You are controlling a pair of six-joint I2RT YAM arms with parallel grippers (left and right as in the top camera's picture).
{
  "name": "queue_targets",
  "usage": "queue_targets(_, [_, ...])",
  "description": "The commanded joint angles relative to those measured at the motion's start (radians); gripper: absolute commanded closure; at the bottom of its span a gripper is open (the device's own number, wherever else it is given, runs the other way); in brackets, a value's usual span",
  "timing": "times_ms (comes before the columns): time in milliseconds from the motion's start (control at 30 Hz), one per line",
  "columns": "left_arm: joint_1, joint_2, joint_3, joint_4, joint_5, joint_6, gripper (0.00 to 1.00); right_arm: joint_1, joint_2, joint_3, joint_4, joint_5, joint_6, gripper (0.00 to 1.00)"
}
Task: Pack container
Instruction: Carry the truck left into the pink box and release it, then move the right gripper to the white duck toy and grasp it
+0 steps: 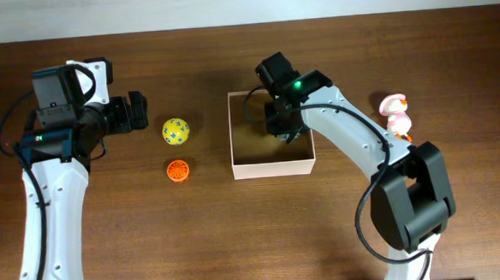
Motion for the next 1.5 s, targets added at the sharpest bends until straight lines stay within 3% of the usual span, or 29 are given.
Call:
queue_targets(0, [0.005, 0.006, 0.021, -0.001, 0.014, 0.012, 0.01, -0.031, 0.008, 0.000, 0.013, 0.045, 0.016, 0.68])
queue_targets(33, [0.005, 0.006, 0.021, -0.001, 0.014, 0.012, 0.01, -0.036, 0.008, 0.001, 0.013, 0.045, 0.016, 0.55])
queue_targets(67, [0.005, 0.006, 0.021, -0.001, 0.014, 0.012, 0.01, -0.039, 0.007, 0.002, 0.011, 0.044, 0.015, 0.48])
queue_targets(167, [0.005, 0.006, 0.021, -0.001, 0.014, 0.012, 0.01, -0.040, -0.008, 0.004, 0.012, 0.031, -0.014, 0.35])
queue_targets(467, [0.005, 0.006, 0.021, -0.001, 0.014, 0.012, 0.01, -0.004, -0.211, 0.065, -0.003, 0.046, -0.106, 0.16])
queue_targets(633, [0.005, 0.006, 0.021, -0.001, 0.014, 0.012, 0.01, -0.076, -0.387, 0.075, -0.012, 0.164, -0.146, 0.10])
queue_targets(800, [0.005, 0.006, 0.021, -0.001, 0.014, 0.012, 0.01, -0.262, -0.435, 0.073, -0.077, 0.183, -0.211, 0.05])
queue_targets(1033, [0.005, 0.006, 0.021, -0.001, 0.014, 0.012, 0.01, -0.506, -0.298, 0.016, -0.121, 0.112, -0.270, 0.02])
queue_targets(1300, [0.005, 0.006, 0.021, -0.001, 0.014, 0.012, 0.01, -0.600, -0.053, 0.007, -0.077, -0.024, -0.421, 0.03])
queue_targets(1400, [0.005, 0.006, 0.021, -0.001, 0.014, 0.012, 0.01, -0.612, 0.008, 0.007, -0.056, -0.023, -0.428, 0.07])
queue_targets(1467, [0.005, 0.006, 0.021, -0.001, 0.014, 0.012, 0.01, -0.623, 0.048, 0.007, -0.039, -0.023, -0.428, 0.14])
